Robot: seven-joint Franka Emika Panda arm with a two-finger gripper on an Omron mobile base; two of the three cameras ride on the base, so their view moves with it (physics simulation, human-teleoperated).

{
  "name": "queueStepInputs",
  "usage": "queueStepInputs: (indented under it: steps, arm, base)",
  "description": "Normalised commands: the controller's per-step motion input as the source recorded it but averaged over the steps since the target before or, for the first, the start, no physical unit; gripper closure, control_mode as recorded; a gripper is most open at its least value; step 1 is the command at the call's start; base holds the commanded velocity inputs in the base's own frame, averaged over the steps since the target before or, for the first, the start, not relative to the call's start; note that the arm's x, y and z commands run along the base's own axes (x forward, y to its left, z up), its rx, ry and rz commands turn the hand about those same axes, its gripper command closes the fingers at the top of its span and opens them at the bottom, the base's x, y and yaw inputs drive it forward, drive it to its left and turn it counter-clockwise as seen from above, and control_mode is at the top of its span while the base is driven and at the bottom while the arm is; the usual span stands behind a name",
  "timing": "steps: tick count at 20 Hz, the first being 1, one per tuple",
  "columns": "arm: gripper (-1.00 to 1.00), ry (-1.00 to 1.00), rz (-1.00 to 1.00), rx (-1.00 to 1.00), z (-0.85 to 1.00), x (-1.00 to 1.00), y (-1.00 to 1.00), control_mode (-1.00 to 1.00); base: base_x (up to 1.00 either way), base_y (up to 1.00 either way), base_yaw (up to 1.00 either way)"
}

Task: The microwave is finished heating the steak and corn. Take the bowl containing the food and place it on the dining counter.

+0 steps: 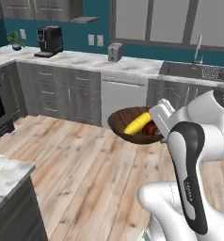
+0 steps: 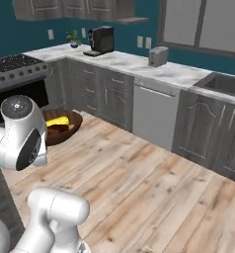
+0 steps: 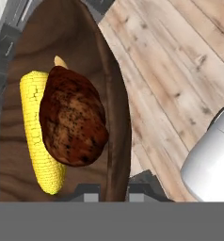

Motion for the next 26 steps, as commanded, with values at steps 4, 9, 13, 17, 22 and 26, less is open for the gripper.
queueStepInputs:
  steps: [4, 9, 13, 17, 22, 26]
  arm:
    - [1.00, 0.00, 0.00, 0.00, 0.00, 0.00, 0.00, 1.00]
    - [1.00, 0.00, 0.00, 0.00, 0.00, 0.00, 0.00, 1.00]
    - [1.00, 0.00, 0.00, 0.00, 0.00, 0.00, 0.00, 1.00]
    - [1.00, 0.00, 0.00, 0.00, 0.00, 0.00, 0.00, 1.00]
    - [1.00, 0.00, 0.00, 0.00, 0.00, 0.00, 0.00, 1.00]
    - [1.00, 0.00, 0.00, 0.00, 0.00, 0.00, 0.00, 1.00]
  base:
    - [-0.14, 0.00, 0.86]
    - [-0.14, 0.00, 0.78]
    - [-0.07, 0.00, 0.73]
    - [0.00, 0.02, 0.63]
    - [0.22, 0.49, 0.37]
    - [0.58, 0.12, 0.04]
